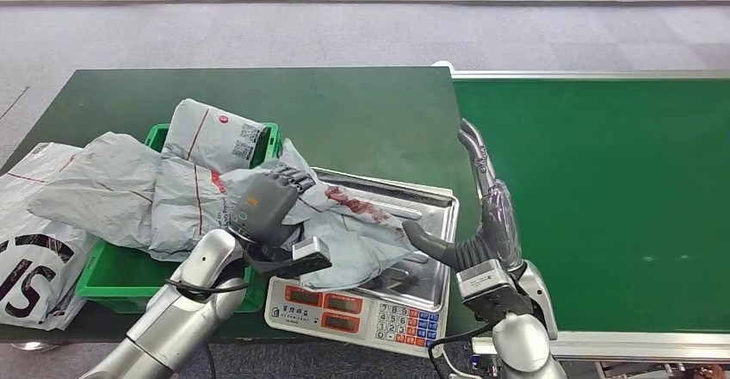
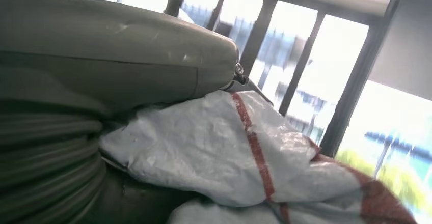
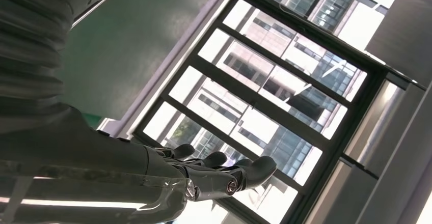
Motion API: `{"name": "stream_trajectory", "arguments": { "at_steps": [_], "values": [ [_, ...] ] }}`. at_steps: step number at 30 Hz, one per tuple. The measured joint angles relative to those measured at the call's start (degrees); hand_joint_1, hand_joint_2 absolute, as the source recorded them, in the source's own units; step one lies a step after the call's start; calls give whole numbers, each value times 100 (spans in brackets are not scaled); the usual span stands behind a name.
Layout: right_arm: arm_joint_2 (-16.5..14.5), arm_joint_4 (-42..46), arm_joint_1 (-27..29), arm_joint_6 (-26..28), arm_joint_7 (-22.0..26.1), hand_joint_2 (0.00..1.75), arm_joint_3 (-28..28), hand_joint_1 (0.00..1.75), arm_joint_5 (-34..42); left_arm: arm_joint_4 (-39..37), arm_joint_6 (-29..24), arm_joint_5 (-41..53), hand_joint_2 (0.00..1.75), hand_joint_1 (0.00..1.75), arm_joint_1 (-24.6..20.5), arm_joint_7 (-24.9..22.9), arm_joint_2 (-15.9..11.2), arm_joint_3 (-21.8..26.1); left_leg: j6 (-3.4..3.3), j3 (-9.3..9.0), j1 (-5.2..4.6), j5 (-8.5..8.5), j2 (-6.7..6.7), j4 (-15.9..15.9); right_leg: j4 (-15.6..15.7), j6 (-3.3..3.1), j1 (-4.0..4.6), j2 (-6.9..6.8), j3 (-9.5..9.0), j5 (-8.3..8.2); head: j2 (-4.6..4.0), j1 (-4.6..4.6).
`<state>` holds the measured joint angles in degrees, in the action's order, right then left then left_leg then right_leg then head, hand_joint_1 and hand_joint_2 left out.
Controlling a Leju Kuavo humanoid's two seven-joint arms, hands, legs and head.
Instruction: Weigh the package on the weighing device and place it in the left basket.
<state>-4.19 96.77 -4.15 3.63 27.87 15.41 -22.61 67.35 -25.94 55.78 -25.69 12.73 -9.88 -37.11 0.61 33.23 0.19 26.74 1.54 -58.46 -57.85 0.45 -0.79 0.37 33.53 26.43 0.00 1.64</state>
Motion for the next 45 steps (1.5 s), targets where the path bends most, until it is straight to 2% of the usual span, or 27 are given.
{"name": "stream_trajectory", "arguments": {
  "at_steps": [6, 15, 21, 26, 34, 45],
  "values": [
    [-8, -96, -108, -10, -52, 175, 0, 0, 132, 651, -885, 1171, 175, 175, 65, -303, -128, 378, 1, 10, 0, 1, 2, 0, 0, 0, 0, 0, 10, 1, 0, 0],
    [-7, -206, -168, -37, -48, 175, 0, 0, 210, 875, -976, 1430, 175, 175, 206, -445, -175, 545, 0, 13, 0, 1, 1, 0, 0, 0, 0, 0, 15, 1, 0, 0],
    [2, -208, -121, -45, -53, 175, 0, 0, 281, 895, -1016, 2146, 175, 175, 269, -885, -179, 772, 1, 15, 0, 1, -1, 0, 0, -1, 0, 2, 19, 1, 0, 0],
    [25, -207, -28, -31, -75, 175, 4, 0, 316, 183, -1208, 2733, 175, 175, 41, -1211, -195, 1330, 3, 16, 1, -1, -12, 0, 0, -4, 2, 8, 29, -2, 0, -1],
    [103, -79, 128, 132, -201, 175, 4, 0, 342, -1143, -1137, 2916, 175, 175, -854, -1349, -151, 1931, 13, 24, 5, -10, -14, -1, -2, -12, 5, 15, 37, -14, 0, 0],
    [254, -1, 324, 219, -199, 175, 4, 0, 381, -1664, -1050, 2933, 175, 175, -1173, -1476, -116, 2269, 13, 36, 5, -8, -21, -1, -2, -12, 5, 18, 54, -15, 0, 0]
  ]
}}
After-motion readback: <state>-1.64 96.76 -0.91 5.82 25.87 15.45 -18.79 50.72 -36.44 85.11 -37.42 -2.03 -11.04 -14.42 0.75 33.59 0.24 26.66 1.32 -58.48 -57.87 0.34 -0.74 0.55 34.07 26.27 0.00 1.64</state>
